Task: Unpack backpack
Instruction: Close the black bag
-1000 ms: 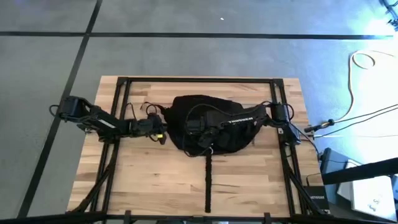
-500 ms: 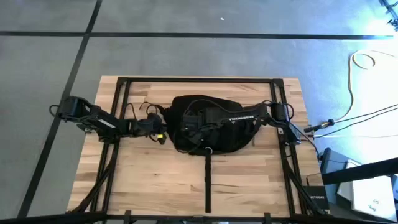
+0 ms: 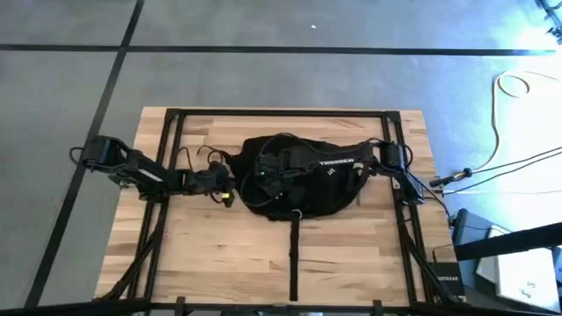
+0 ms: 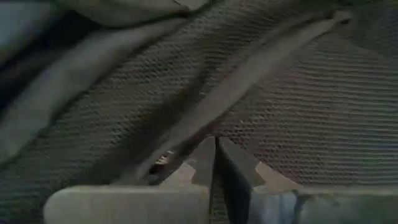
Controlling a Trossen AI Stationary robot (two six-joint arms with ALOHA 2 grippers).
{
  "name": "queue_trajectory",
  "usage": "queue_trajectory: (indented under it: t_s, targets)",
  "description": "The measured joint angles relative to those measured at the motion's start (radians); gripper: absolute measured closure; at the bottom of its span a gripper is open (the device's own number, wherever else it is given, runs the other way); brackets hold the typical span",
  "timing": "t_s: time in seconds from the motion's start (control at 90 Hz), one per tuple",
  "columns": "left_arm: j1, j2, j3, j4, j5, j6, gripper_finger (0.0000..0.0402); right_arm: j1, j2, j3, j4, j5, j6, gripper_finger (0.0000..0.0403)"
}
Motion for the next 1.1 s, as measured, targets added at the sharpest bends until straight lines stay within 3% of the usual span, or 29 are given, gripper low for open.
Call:
queue_trajectory:
  t_s: [0.3, 0.567, 0.867, 1.1]
  targets:
    - [0.002, 0.0, 0.0, -0.003, -0.019, 0.001, 0.0402, 0.041, -0.002, -0.001, -0.033, -0.002, 0.151, 0.0374]
    - [0.002, 0.0, 0.0, -0.007, -0.027, 0.001, 0.0402, 0.04, -0.001, -0.001, -0.039, 0.138, 0.165, 0.0375]
    - [0.001, 0.0, 0.0, -0.007, -0.028, -0.001, 0.0402, 0.039, 0.018, -0.001, -0.027, 0.127, 0.21, 0.0375]
    - [0.001, 0.0, 0.0, -0.009, -0.027, -0.001, 0.0402, 0.038, 0.018, -0.001, -0.026, 0.055, 0.317, 0.0368]
